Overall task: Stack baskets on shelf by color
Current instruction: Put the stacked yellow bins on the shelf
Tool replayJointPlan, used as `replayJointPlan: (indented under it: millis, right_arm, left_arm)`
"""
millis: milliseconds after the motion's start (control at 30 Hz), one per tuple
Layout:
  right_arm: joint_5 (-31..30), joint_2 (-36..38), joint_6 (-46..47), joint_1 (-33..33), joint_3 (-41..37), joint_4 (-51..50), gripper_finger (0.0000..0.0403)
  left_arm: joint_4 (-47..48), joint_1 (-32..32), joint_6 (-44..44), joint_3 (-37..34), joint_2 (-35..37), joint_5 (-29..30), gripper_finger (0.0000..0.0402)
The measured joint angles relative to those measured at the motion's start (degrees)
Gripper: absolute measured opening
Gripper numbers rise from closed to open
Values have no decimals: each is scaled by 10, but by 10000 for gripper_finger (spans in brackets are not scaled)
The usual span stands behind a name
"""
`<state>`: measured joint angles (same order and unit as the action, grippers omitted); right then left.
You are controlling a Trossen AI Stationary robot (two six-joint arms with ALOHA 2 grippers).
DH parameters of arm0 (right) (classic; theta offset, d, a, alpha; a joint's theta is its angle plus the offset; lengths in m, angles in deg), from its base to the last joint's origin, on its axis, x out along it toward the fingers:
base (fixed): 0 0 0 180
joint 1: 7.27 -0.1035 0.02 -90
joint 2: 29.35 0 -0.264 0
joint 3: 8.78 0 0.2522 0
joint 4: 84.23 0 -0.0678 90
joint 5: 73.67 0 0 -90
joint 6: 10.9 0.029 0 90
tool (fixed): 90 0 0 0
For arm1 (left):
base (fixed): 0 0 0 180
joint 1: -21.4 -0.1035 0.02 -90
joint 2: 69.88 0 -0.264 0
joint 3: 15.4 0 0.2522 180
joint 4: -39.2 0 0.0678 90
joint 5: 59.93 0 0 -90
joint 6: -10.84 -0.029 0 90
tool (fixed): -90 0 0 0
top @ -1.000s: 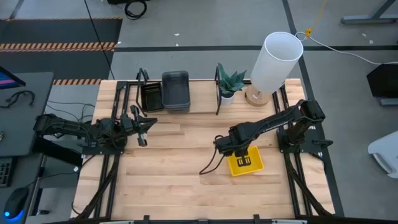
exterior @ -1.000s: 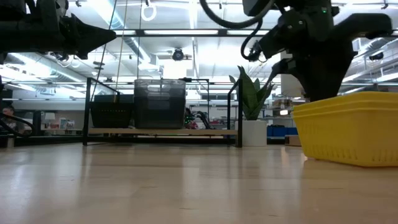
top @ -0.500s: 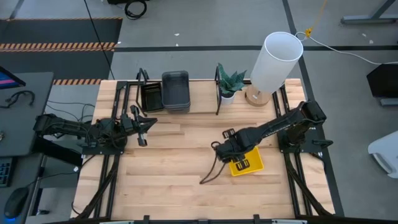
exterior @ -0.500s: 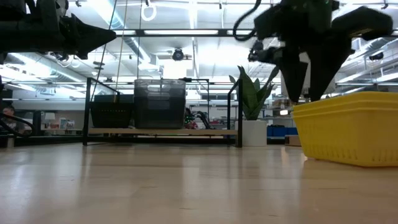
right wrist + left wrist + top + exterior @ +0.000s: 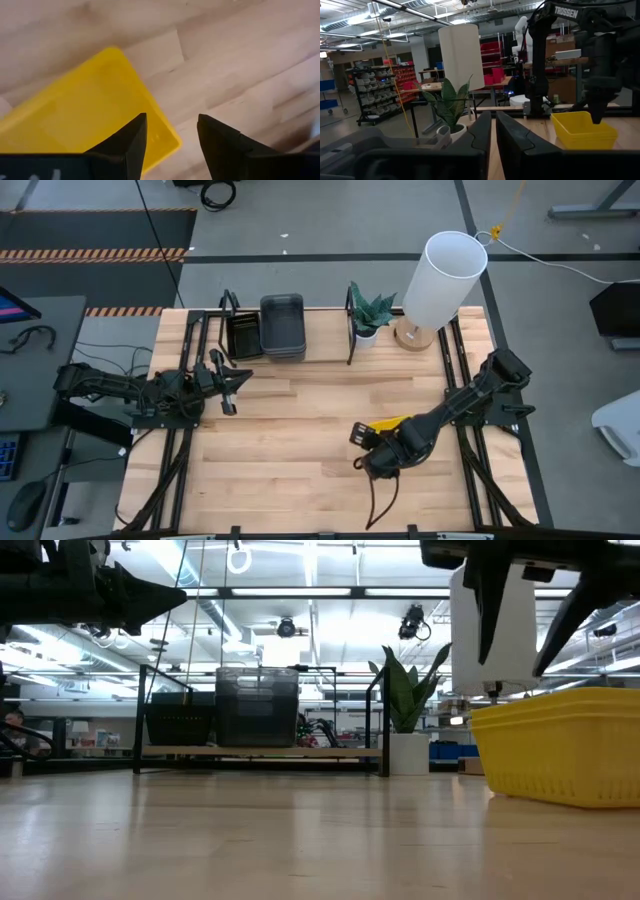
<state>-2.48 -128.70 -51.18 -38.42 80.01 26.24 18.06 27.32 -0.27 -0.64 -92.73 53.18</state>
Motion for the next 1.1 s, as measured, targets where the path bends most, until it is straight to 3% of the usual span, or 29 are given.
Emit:
replayJointPlan:
  millis: [100,267,467,667,833,1100]
  right_arm:
    - [-10,0,3,-3,-4,0,179]
    - [-22,4,131,13,-4,-30,171]
    - [-7,2,158,27,-5,-120,165]
    - [60,2,336,79,-6,-210,165]
    - [113,2,419,130,-6,-206,165]
    - [146,1,418,168,-56,-121,165]
  left_arm:
    - [0,0,0,0,0,0,39]
    - [0,0,0,0,0,0,38]
    - [0,0,0,0,0,0,30]
    - [0,0,0,0,0,0,36]
    - [0,0,0,0,0,0,40]
    - [0,0,0,0,0,0,30]
